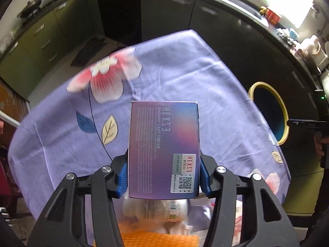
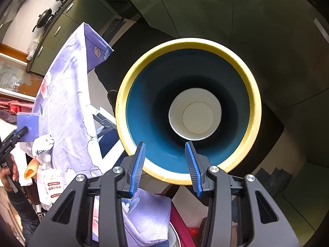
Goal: Collect trash
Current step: 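Grasp the purple cosmetics box with the left gripper and lift it, then carry the purple box over the trash bin and open the left gripper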
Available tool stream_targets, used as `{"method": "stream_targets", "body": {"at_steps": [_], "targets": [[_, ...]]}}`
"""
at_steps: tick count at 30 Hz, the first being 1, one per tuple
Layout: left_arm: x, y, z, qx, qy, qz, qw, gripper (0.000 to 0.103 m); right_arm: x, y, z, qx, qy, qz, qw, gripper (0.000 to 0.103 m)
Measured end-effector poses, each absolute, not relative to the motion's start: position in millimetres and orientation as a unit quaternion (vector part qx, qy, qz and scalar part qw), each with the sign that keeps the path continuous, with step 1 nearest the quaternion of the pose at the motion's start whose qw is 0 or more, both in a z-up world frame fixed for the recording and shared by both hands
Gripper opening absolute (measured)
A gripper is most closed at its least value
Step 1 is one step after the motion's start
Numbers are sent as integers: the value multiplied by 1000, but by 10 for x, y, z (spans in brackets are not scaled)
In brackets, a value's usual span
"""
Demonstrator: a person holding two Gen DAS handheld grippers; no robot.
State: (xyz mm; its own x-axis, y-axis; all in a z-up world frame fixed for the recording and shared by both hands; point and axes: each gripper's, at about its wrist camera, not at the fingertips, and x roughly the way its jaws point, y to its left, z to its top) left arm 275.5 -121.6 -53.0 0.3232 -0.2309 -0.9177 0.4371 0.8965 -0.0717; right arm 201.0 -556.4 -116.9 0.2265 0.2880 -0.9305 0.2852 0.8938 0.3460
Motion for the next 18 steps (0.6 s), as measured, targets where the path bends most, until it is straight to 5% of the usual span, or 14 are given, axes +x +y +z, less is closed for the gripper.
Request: {"method": "stream_targets", "body": {"at_steps": [9,18], "targets": [[2253,-2292,-115,129,502,-317,794,52,1688,-5826,-1050,243,583,-10,775,41],[1922,-3925,-390,171,500,-425,735,52,1151,-6228,-1009,258,556,-30,790,41]]}}
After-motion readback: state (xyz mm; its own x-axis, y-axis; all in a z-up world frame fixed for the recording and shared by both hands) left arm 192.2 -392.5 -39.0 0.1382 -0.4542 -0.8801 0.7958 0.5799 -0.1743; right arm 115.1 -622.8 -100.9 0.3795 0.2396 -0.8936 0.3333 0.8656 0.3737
